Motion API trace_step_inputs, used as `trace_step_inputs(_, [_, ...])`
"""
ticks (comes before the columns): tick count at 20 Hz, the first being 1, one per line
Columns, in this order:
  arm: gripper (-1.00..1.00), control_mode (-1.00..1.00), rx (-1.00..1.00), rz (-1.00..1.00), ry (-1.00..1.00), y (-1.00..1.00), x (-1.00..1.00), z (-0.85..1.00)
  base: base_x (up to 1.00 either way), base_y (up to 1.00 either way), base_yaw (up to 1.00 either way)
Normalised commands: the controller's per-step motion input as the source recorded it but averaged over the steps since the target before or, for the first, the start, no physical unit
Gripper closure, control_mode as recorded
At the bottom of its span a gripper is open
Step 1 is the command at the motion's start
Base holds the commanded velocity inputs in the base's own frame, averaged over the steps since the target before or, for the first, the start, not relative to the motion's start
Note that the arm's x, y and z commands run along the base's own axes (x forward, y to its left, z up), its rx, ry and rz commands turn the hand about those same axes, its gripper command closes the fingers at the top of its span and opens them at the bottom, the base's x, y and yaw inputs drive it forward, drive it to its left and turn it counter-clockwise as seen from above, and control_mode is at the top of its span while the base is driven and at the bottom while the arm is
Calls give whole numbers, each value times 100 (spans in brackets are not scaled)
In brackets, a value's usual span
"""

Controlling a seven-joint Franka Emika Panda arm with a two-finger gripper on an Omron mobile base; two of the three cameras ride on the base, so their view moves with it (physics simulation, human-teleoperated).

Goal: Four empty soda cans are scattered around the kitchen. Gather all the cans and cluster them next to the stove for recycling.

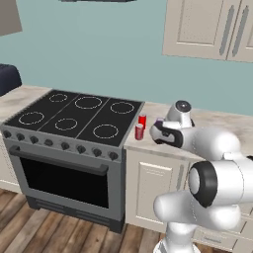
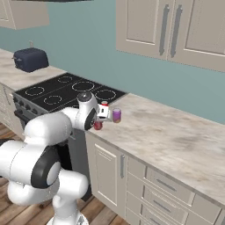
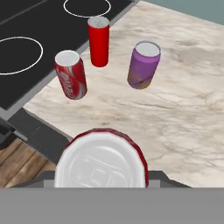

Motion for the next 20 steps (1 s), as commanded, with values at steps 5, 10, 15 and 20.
trace_step_inputs(5, [100, -100, 0, 0, 0, 0, 27, -17, 0, 0, 0])
trace_step_inputs(10, [100, -100, 0, 0, 0, 0, 25, -17, 0, 0, 0])
trace_step_inputs(15, [100, -100, 0, 0, 0, 0, 23, -17, 0, 0, 0])
trace_step_inputs(20, [100, -100, 0, 0, 0, 0, 21, -18, 0, 0, 0])
